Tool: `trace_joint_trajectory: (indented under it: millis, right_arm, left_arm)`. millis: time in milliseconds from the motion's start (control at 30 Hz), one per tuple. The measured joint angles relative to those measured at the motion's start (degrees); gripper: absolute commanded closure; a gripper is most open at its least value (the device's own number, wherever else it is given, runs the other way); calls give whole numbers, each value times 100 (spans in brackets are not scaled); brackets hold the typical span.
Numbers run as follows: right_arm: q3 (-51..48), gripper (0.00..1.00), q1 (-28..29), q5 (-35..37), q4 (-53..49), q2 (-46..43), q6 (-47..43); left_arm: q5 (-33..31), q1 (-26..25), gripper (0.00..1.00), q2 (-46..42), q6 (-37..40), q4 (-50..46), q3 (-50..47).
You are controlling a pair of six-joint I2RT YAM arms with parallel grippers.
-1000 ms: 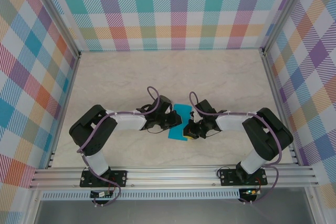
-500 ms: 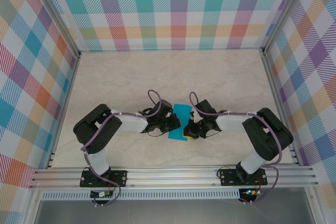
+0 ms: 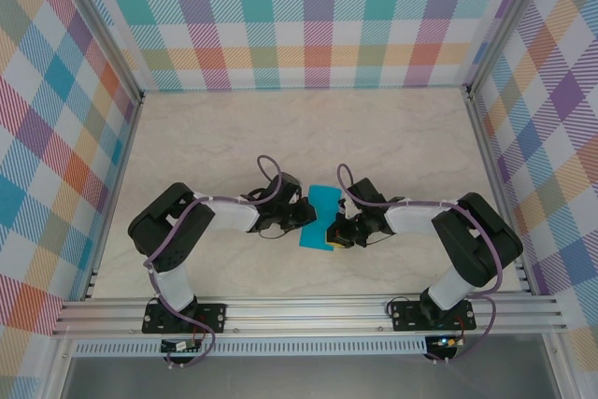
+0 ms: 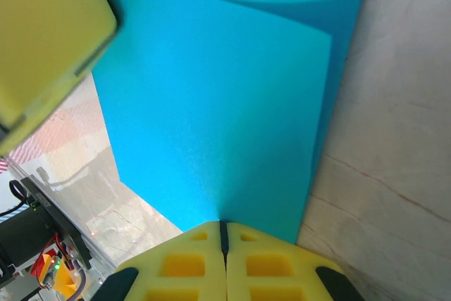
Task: Fold a paper plane with a square sheet of paper (pick it up from the middle)
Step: Fold the triangle a second time at the center of the table.
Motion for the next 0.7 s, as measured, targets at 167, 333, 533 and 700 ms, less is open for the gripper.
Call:
trace_joint_trajectory:
  millis: [167, 333, 533, 700]
  right_arm:
    - [0, 94, 0, -2, 0, 0, -68]
    - [2, 94, 0, -4, 0, 0, -111]
    - [11, 94, 0, -4, -7, 0, -116]
    - [39, 93, 0, 0, -48, 2, -131]
  left_arm:
    - [33, 199, 90, 0, 55, -4, 2]
    - [140, 323, 90, 26, 140, -4, 7]
    - [245, 540, 89, 46, 223, -98, 74]
    - [160, 645, 86, 2, 382, -391, 195]
